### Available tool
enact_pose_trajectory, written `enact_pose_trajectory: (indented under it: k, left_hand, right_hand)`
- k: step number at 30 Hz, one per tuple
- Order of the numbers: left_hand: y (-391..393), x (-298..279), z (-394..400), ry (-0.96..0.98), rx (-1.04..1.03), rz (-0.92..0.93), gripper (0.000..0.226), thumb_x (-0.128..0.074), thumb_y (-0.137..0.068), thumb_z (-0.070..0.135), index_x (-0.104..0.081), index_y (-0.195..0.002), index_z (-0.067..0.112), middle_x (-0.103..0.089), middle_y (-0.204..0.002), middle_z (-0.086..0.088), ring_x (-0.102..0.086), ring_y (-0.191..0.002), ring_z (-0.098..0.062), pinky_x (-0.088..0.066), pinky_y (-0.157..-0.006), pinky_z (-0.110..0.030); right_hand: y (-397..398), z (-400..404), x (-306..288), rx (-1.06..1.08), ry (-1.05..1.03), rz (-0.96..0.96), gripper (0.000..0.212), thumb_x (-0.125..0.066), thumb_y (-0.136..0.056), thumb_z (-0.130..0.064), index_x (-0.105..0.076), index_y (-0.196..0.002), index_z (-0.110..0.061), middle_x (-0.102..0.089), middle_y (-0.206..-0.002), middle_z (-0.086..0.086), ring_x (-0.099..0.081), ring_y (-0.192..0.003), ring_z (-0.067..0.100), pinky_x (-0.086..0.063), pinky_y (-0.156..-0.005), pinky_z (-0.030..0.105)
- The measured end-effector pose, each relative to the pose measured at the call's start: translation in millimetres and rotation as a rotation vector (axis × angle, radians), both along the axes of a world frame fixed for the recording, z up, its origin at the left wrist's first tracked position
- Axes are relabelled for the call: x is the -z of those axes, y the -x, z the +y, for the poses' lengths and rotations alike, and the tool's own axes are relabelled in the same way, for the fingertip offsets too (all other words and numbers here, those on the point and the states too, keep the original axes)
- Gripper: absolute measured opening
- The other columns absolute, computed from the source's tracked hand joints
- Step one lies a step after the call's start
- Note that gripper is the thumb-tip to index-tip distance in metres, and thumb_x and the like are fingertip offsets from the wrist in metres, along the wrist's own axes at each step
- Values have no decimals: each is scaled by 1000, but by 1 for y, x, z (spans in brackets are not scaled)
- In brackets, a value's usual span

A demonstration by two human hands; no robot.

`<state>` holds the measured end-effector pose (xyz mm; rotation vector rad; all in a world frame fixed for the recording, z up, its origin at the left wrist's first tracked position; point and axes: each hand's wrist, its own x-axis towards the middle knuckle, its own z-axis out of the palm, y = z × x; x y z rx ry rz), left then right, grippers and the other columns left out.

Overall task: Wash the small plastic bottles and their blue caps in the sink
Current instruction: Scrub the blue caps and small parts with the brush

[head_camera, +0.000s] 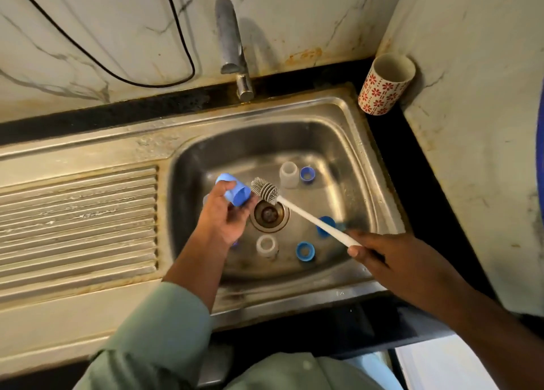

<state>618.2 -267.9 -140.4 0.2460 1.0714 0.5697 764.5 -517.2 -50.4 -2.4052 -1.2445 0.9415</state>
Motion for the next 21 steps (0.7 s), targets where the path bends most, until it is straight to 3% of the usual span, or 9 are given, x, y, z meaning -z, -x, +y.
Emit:
enact_pose_trajectory:
  k: [5,7,9,10,14,16,18,19,21]
  left_hand:
    - [14,-47,-1,-79,98,-46,15,-58,-97,17,-59,-87,6,-67,-70,-8,-65,-63,-17,-56,-53,-24]
    - [18,-51,-5,-144,210,-51,14,-61,-94,14,-59,-102,2,-68,-87,-13,-69,-72,-19,-59,-59,-29]
    - [23,-55,-8,-151,210,-65,45,-68,-90,13,-51,-129,-2,-68,-103,-20,-73,-80,-24,-60,-66,-35]
    - [26,-57,-9,-155,190,-94,55,-69,-90,13,-45,-137,-3,-67,-107,-22,-74,-84,-26,-61,-67,-36]
    - [42,-68,-5,-213,161,-310,60,-66,-88,16,-40,-141,3,-68,-107,-23,-73,-91,-31,-61,-77,-37]
    - [47,-72,-2,-250,150,-314,63,-68,-85,13,-41,-141,3,-67,-110,-24,-73,-90,-32,-61,-79,-39]
    - [47,-76,0,-291,128,-209,60,-69,-86,8,-42,-140,2,-65,-116,-25,-73,-91,-30,-61,-78,-41]
    - [48,-77,0,-316,123,-155,55,-69,-87,6,-44,-136,3,-64,-119,-25,-73,-91,-29,-61,-77,-42]
    - [49,-76,3,-324,84,-68,45,-71,-87,6,-47,-126,6,-64,-118,-22,-74,-86,-27,-62,-72,-40]
  right_hand:
    - [24,11,-16,-112,-24,-271,47,-29,-97,-58,-34,-143,-51,-53,-76,-12,-50,-64,2,-29,-53,12]
    - [36,18,-23,-140,3,-403,48,-23,-98,-58,-28,-146,-49,-57,-89,-10,-55,-72,5,-37,-59,16]
    - [50,26,-28,-132,69,-492,47,-21,-99,-57,-27,-144,-48,-57,-90,-11,-56,-72,5,-44,-62,23]
    - [58,29,-32,-56,75,-358,44,-25,-99,-57,-34,-141,-47,-57,-82,-11,-55,-65,6,-44,-58,24]
    - [74,31,-45,426,-37,791,32,-48,-98,-45,-68,-112,-24,-43,-55,2,-33,-35,13,-33,-36,20]
    - [74,30,-45,298,-54,479,31,-47,-99,-46,-65,-117,-30,-51,-57,-5,-41,-41,9,-36,-42,22]
    - [75,32,-45,58,1,-210,40,-35,-99,-53,-49,-135,-43,-55,-73,-12,-50,-57,2,-42,-56,21]
    - [78,34,-50,-2,-5,-351,42,-29,-99,-54,-42,-138,-44,-54,-76,-12,-52,-61,2,-44,-60,21]
    - [76,35,-52,-48,-27,-219,36,-37,-99,-50,-50,-132,-42,-55,-70,-8,-52,-57,3,-46,-58,22]
